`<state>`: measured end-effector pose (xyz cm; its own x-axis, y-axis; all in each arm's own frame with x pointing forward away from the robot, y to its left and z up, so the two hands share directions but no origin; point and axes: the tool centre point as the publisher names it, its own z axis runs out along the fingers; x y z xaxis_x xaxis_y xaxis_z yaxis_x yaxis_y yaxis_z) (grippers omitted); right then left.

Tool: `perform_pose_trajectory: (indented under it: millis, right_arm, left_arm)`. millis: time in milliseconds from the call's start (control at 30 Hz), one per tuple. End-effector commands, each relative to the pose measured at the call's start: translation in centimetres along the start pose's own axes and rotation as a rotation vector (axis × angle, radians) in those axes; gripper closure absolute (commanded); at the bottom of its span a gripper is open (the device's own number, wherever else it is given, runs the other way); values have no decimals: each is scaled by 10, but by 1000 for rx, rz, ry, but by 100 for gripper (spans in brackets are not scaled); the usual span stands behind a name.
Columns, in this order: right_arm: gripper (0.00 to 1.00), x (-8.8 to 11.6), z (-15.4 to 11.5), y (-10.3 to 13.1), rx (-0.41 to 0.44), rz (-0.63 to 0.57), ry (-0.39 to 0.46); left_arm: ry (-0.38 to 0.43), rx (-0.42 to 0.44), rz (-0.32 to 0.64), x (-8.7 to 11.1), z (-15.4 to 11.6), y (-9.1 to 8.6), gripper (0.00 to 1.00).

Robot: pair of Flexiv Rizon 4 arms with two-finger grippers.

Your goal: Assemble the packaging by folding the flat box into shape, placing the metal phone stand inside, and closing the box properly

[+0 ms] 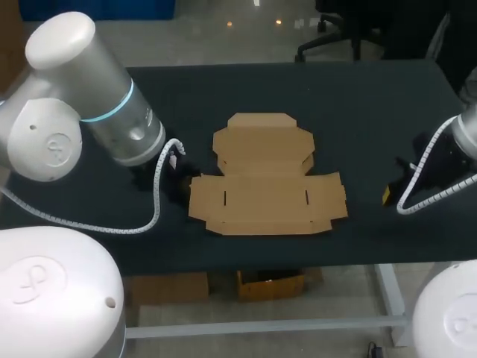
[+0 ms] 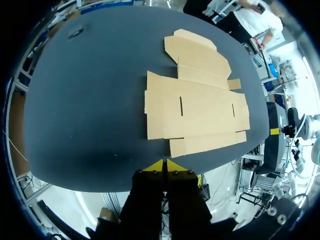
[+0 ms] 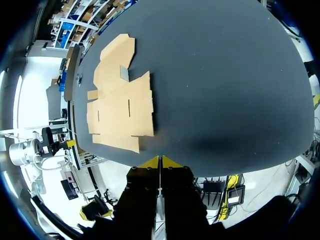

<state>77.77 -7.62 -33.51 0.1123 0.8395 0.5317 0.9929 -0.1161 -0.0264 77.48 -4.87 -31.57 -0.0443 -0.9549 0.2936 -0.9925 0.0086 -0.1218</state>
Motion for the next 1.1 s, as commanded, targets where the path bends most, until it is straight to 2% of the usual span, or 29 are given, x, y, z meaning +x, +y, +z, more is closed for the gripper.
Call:
perform_pose_trajectory:
  millis: [33, 267, 733, 1100]
  right_arm:
    - [100, 1, 7, -2, -3, -1, 5]
    - [100, -2, 19, -5, 1, 12, 28]
    - [100, 2, 47, -10, 13, 27, 56]
    - [100, 6, 66, -7, 29, -29, 58]
  left_arm:
    - [24, 17, -1, -5, 2, 9, 100]
    - [37, 30, 0, -4, 12, 15, 100]
    - [117, -16, 26, -2, 38, 11, 100]
    - [150, -47, 33, 0, 49, 14, 100]
